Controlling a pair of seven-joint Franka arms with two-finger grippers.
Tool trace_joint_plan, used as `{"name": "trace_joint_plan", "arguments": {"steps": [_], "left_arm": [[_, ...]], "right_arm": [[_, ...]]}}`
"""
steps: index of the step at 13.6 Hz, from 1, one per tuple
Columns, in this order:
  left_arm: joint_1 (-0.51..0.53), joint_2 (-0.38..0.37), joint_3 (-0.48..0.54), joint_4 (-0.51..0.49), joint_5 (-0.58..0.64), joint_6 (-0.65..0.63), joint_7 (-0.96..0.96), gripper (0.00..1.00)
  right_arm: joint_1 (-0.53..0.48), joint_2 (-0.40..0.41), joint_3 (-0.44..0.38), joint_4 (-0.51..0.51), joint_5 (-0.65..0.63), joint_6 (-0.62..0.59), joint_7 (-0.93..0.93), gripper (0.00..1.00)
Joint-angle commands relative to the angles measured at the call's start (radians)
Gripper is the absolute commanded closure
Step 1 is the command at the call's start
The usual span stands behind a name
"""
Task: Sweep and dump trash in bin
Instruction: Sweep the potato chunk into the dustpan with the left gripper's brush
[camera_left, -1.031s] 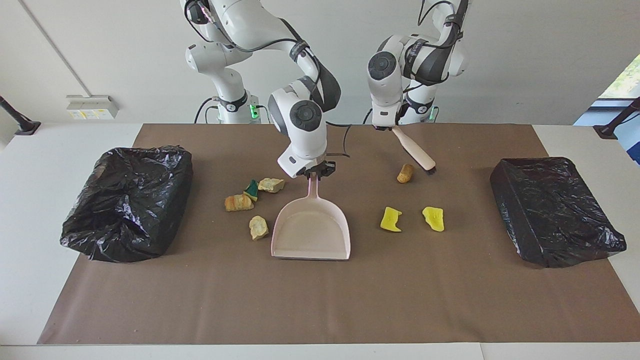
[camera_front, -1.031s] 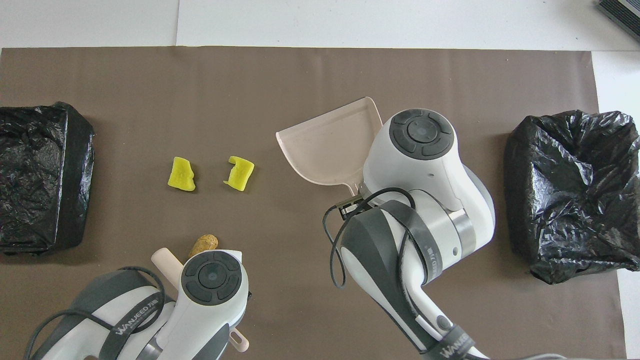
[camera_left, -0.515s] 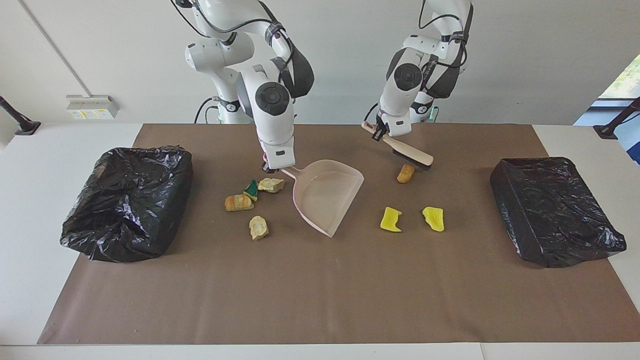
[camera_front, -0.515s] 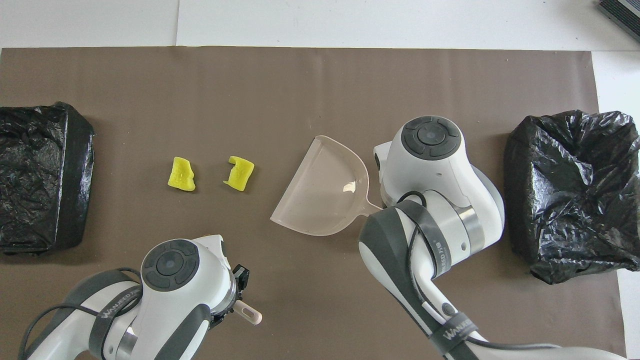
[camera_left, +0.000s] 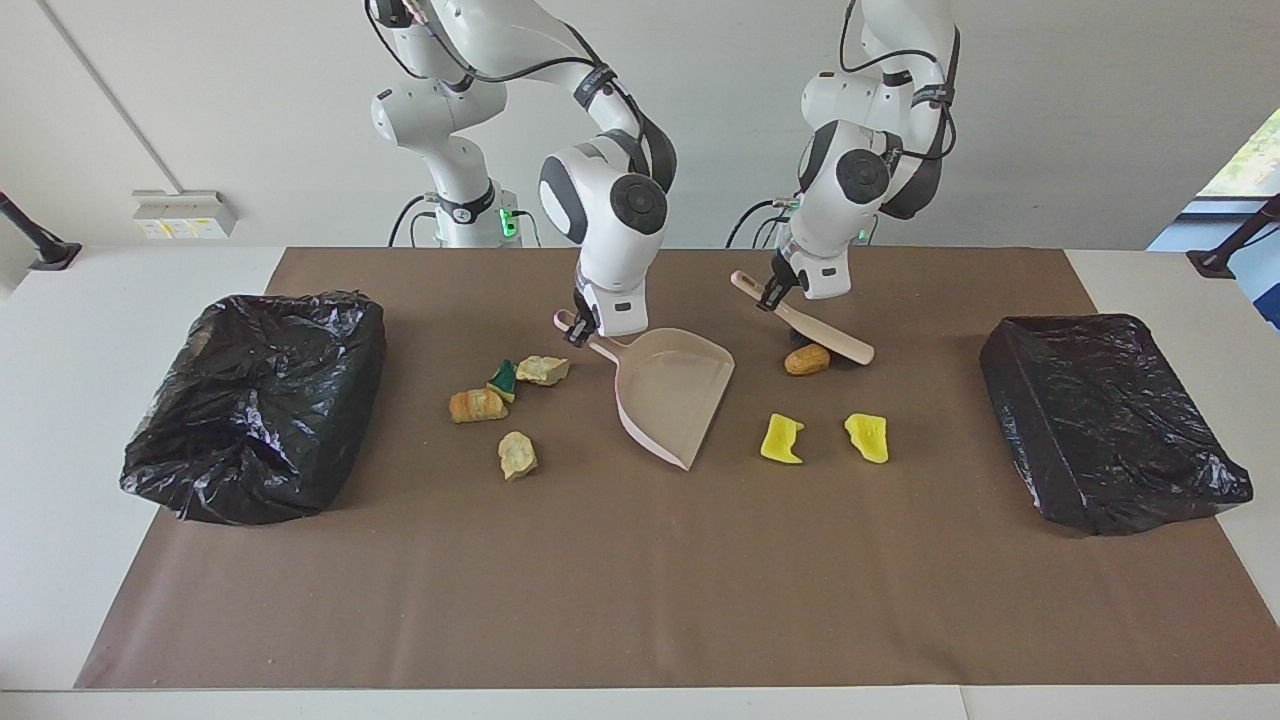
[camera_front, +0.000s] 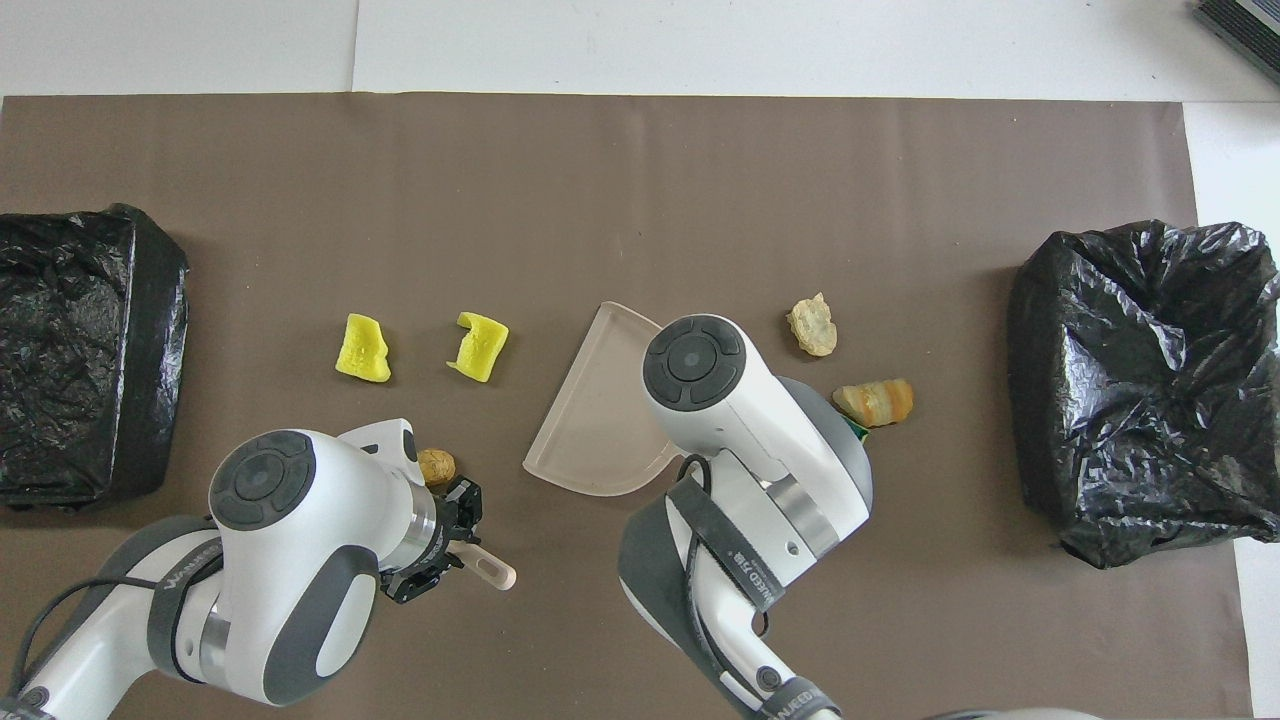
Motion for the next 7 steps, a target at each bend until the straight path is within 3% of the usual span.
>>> {"name": "trace_joint_plan", "arguments": {"steps": [1,7], "left_arm": [[-0.006,0.032,-0.013,0.037,-0.023,0.002,0.182,1.0],[-0.082,0.032,-0.017,0.035,-0.026,0.06,0.263,1.0]], "right_arm": [[0.015,-0.012,0.003,-0.044,-0.02,0.04,0.098,1.0],[0.015,-0.01,0.003,-0.044,-0.016,0.043,0.104,1.0]]}}
